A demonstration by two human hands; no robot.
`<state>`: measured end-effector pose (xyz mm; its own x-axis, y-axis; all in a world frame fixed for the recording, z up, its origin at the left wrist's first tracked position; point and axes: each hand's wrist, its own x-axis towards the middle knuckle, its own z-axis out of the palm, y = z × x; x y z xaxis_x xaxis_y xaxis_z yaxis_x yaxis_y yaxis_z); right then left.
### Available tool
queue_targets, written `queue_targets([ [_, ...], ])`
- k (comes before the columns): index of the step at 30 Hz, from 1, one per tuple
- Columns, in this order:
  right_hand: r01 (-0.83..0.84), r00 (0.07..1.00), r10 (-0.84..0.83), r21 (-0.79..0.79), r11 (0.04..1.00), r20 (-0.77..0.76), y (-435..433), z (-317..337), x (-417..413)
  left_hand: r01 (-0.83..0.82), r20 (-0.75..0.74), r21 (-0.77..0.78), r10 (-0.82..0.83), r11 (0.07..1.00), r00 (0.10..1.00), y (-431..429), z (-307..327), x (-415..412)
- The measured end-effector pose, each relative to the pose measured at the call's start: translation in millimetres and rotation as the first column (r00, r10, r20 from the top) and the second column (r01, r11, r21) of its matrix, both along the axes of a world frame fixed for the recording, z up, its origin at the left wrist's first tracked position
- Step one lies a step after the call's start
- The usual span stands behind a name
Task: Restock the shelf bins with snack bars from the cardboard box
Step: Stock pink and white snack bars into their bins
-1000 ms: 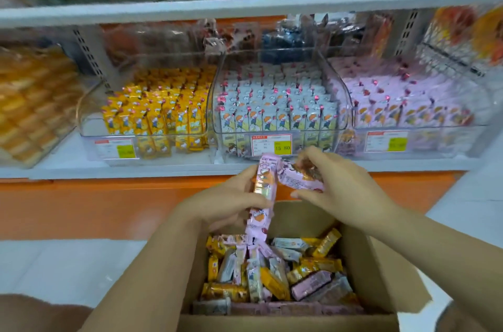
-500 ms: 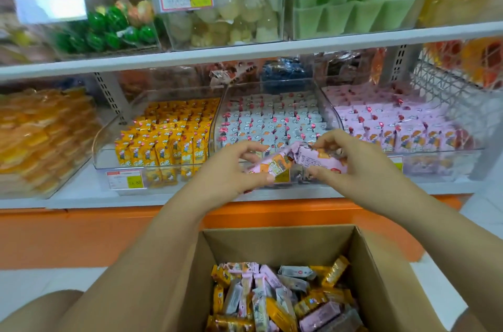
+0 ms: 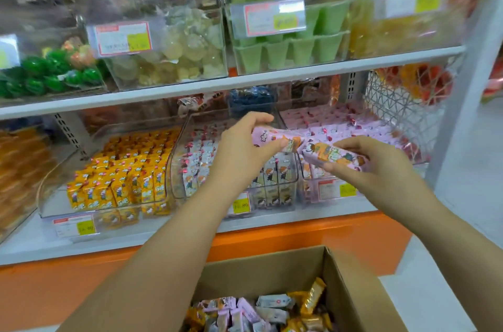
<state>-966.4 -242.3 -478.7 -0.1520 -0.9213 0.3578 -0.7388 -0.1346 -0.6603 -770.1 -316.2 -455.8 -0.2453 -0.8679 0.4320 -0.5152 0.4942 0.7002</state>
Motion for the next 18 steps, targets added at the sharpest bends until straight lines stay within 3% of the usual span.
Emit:
queue_targets([
  [6,0.131,0.991,-0.128,-0.064,0.989,0.046,-14.0,-6.5,-42.8,0.095,0.019,-0.005,-0.095,0.995,0.995,-16.6,-4.7,-53.1],
  [12,0.219,0.975,-0.216,-0.070,0.973,0.042,-32.3,-19.5,-72.1,0.101,0.330,-0.099,-0.063,0.990,0.942,-34.1,-20.0,-80.0],
  [18,0.179,0.982,-0.179,-0.004,0.984,0.061,-55.6,-32.3,-67.8,0.064,0.602,-0.164,0.048,0.984,0.797,-44.8,-34.0,-84.0],
])
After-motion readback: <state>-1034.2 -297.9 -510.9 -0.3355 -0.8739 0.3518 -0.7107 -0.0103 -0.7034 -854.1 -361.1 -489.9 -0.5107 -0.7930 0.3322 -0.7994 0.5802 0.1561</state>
